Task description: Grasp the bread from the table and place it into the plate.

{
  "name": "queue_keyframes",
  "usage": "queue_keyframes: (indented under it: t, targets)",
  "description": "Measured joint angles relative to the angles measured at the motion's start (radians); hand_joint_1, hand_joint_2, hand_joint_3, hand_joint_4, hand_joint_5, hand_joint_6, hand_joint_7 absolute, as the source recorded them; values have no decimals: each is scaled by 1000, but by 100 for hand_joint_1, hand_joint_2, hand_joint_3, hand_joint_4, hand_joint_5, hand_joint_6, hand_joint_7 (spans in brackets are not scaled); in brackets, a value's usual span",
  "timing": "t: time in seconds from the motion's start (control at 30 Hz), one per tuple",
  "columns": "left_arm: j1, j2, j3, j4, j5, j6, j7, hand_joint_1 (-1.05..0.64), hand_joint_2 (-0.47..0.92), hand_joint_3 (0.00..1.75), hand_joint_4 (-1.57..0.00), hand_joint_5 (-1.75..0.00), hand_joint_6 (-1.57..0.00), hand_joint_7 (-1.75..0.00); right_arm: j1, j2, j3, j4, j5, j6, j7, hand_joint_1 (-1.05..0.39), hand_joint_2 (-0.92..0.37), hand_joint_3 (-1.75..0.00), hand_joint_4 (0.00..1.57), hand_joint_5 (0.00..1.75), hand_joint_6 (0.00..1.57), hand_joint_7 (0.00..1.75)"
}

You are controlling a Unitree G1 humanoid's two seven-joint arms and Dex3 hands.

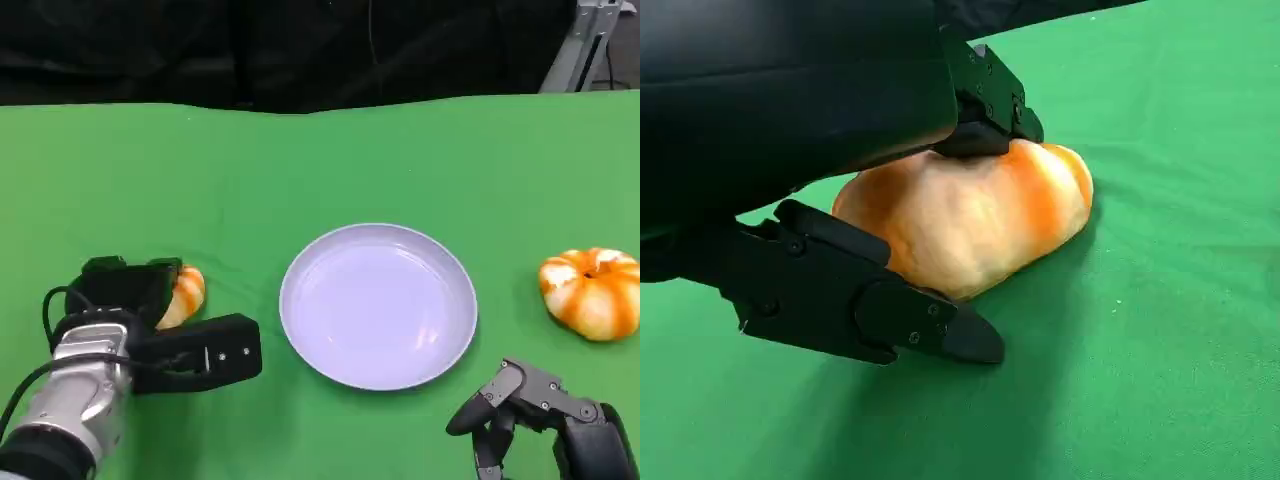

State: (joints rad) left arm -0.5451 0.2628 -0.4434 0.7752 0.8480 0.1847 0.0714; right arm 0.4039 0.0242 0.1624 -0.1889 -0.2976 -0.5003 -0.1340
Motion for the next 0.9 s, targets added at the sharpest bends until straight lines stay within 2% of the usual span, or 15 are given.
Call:
queue_keyframes:
  t: [0.07,0.1,0.13,0.17,0.2,0.23,0.27,0.33,0.4,0.73,0.77,0.8,0.9]
  targets:
    - [-1,1,-2,0,-3,1,0,-48,90,0,-12,-34,-31,0,0,0,0,0,0,0,0,7,-33,-137,89,174,82,134]
    - [-2,1,-3,1,-7,2,0,-34,87,0,-54,-93,-75,-12,0,0,0,0,0,0,0,8,-33,-137,89,174,82,133]
    - [-2,2,0,10,-22,-21,26,-28,86,0,-65,-118,-93,-12,0,0,0,0,0,0,0,8,-33,-137,89,174,82,133]
    - [-1,5,5,23,-37,-62,67,-24,88,0,-75,-146,-101,-37,0,0,0,0,0,0,0,8,-33,-137,89,174,82,133]
    - [1,10,10,38,-50,-111,117,-18,82,30,-82,-163,-83,-113,-1,0,0,0,0,0,0,5,-34,-136,88,174,82,133]
    - [15,22,22,36,-69,-163,175,-17,70,61,-83,-169,-76,-139,-2,0,1,1,0,-1,0,4,-34,-135,88,174,82,133]
    - [42,37,36,11,-80,-219,234,-16,60,84,-84,-172,-71,-155,-2,0,1,0,0,-1,-1,4,-35,-134,87,174,81,133]
    - [86,53,51,-44,-97,-300,311,-16,55,96,-85,-174,-69,-163,0,0,1,0,0,-1,-2,3,-35,-133,87,174,81,133]
    - [102,57,52,-64,-103,-332,338,-15,53,100,-85,-174,-68,-165,-2,0,3,0,-1,-1,-2,3,-36,-132,87,174,81,133]
    - [112,58,52,-65,-108,-341,345,-15,52,103,-85,-175,-68,-166,0,0,2,0,-1,-1,-2,3,-36,-132,87,174,81,134]
    - [112,58,52,-65,-108,-341,345,-13,46,108,-85,-175,-73,-160,0,0,2,0,-1,-1,-2,4,-36,-132,87,174,82,134]
    - [128,63,59,-97,-109,-334,345,-11,39,116,-87,-175,-77,-155,-2,0,3,0,-2,-1,-1,5,-36,-132,87,174,82,134]
    - [198,74,88,-310,-109,-335,345,-10,31,129,-89,-175,-81,-150,-4,-1,0,1,-2,-1,-2,4,-35,-132,87,173,81,134]
